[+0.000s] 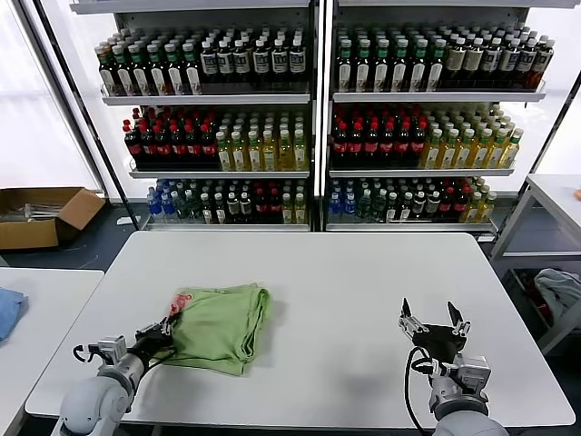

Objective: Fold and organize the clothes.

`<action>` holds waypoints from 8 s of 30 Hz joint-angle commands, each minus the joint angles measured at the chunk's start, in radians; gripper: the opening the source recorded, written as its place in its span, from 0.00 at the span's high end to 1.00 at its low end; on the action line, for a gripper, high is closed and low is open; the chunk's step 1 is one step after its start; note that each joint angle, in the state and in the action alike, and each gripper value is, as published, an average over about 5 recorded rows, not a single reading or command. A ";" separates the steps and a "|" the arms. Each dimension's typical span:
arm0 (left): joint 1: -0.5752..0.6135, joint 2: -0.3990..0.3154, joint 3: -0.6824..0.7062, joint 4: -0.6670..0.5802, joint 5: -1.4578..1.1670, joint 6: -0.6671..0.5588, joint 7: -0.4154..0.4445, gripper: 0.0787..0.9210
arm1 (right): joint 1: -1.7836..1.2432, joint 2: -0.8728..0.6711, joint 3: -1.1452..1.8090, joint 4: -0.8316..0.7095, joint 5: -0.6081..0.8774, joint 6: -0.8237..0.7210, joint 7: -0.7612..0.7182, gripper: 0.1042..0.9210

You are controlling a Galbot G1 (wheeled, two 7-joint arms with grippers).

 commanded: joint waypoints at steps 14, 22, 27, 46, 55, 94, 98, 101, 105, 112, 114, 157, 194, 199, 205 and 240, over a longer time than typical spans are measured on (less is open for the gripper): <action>0.023 0.417 -0.451 -0.007 -0.164 0.034 -0.012 0.97 | 0.043 -0.009 -0.032 -0.028 0.016 0.003 0.001 0.12; 0.047 0.185 -0.135 -0.236 -0.001 0.037 -0.060 0.97 | 0.020 -0.006 -0.003 -0.026 0.013 0.005 0.004 0.12; 0.026 0.025 0.182 -0.391 0.054 0.052 -0.145 0.97 | -0.012 0.009 0.031 -0.025 0.003 0.005 0.004 0.12; -0.242 -0.253 0.704 -0.217 0.137 0.128 -0.255 0.97 | -0.121 0.144 0.071 -0.026 -0.110 0.032 -0.005 0.12; -0.296 -0.344 0.689 -0.150 -0.021 0.011 -0.263 0.86 | -0.079 0.128 0.041 -0.045 -0.107 0.001 -0.011 0.12; -0.090 -0.146 0.229 -0.260 0.274 0.018 -0.273 0.12 | 0.421 0.126 -0.371 -0.472 0.477 -0.088 0.201 0.26; -0.090 -0.146 0.230 -0.259 0.267 0.020 -0.276 0.12 | 0.409 0.127 -0.375 -0.472 0.470 -0.088 0.207 0.39; -0.088 -0.147 0.230 -0.259 0.265 0.021 -0.278 0.12 | 0.397 0.131 -0.375 -0.466 0.464 -0.088 0.208 0.51; -0.082 -0.149 0.230 -0.262 0.264 0.022 -0.282 0.12 | 0.373 0.127 -0.370 -0.442 0.428 -0.088 0.197 0.65; -0.071 -0.155 0.227 -0.278 0.257 0.024 -0.288 0.12 | 0.370 -0.003 -0.351 -0.355 0.330 -0.089 0.150 0.90; -0.069 -0.160 0.224 -0.289 0.255 0.026 -0.289 0.12 | 0.379 -0.076 -0.326 -0.329 0.331 -0.090 0.130 0.95; 0.092 -0.224 0.194 -0.425 0.247 0.034 -0.278 0.12 | 0.548 0.030 -0.419 -0.631 -0.221 0.182 -0.058 0.12; 0.127 -0.223 0.198 -0.438 0.241 0.036 -0.264 0.12 | 0.488 0.095 -0.313 -0.579 -0.101 0.136 0.011 0.12; 0.133 -0.228 0.206 -0.446 0.243 0.038 -0.264 0.12 | 0.460 0.021 -0.287 -0.398 0.003 0.063 0.068 0.12; 0.132 -0.236 0.224 -0.441 0.250 0.039 -0.264 0.12 | 0.353 -0.042 -0.242 -0.296 0.144 -0.072 0.159 0.12; 0.144 -0.241 0.249 -0.430 0.263 0.029 -0.260 0.12 | 0.281 0.065 -0.137 -0.370 0.080 0.034 0.060 0.12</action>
